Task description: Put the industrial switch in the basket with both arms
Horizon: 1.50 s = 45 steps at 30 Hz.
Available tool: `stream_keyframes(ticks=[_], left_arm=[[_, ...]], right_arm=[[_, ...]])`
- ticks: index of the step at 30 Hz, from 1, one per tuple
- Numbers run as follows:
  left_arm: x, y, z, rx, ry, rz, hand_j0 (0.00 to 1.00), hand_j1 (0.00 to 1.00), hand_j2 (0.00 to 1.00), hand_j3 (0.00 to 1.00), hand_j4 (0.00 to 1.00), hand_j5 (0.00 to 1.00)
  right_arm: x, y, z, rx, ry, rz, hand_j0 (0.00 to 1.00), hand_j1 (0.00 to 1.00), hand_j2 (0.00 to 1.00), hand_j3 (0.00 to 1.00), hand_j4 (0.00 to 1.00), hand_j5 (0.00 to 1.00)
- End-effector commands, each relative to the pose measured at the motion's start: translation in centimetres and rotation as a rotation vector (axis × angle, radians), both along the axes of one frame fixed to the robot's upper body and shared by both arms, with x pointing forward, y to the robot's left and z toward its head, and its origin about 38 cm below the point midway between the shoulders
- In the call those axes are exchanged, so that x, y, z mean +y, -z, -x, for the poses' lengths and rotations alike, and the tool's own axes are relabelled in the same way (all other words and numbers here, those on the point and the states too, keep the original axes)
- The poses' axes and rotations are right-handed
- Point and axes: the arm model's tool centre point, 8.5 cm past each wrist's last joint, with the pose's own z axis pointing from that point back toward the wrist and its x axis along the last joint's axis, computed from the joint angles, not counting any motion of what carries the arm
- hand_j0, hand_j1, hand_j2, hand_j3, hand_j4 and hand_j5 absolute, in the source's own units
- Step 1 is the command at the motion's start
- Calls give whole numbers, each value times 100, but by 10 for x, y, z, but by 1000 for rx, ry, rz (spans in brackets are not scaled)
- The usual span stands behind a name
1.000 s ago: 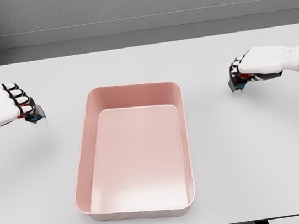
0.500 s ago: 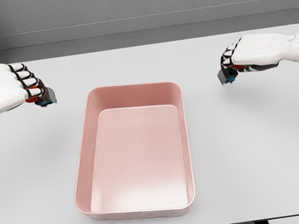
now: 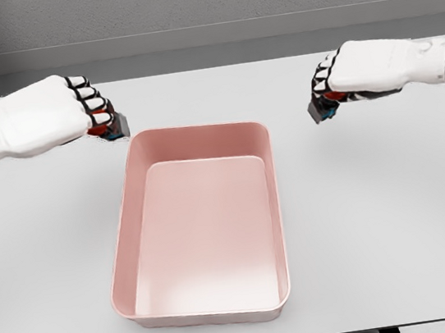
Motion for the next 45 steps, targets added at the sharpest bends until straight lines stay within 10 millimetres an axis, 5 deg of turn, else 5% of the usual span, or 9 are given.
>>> stream_keyframes(ticks=[1, 8, 16, 19, 28, 31, 35, 42, 45], left_arm=[[-20, 16, 1, 44, 47, 25, 42, 42, 42, 42, 42, 42], [-64, 48, 7, 126, 158, 29, 42, 42, 42, 42, 42, 42], [-69, 79, 18, 212, 185, -19, 44, 44, 44, 44, 44, 44], [-72, 78, 18, 210, 193, -8, 76, 76, 76, 76, 76, 76], [-68, 78, 18, 209, 186, -14, 99, 99, 99, 99, 99, 99], [-36, 63, 14, 180, 117, -59, 100, 100, 100, 100, 100, 100], [-23, 23, 6, 157, 96, -5, 100, 100, 100, 100, 100, 100], [47, 43, 24, 247, -63, -152, 100, 100, 100, 100, 100, 100], [52, 37, 22, 233, -78, -156, 100, 100, 100, 100, 100, 100]], right_arm=[[8, -3, 5, -6, -26, -11, 48, 48, 48, 48, 48, 48], [38, -12, 11, -31, -110, -37, 48, 48, 48, 48, 48, 48], [57, -18, 13, -45, -162, -48, 48, 48, 48, 48, 48, 48], [73, -18, 14, -44, -200, -47, 48, 48, 48, 48, 48, 48], [87, -17, 19, -31, -244, -50, 48, 48, 48, 48, 48, 48], [88, -17, 20, -33, -249, -51, 48, 48, 48, 48, 48, 48], [98, -17, 21, -32, -272, -57, 48, 48, 48, 48, 48, 48], [120, -2, 27, 7, -331, -42, 48, 48, 48, 48, 48, 48], [123, -1, 28, 8, -339, -38, 48, 48, 48, 48, 48, 48]])
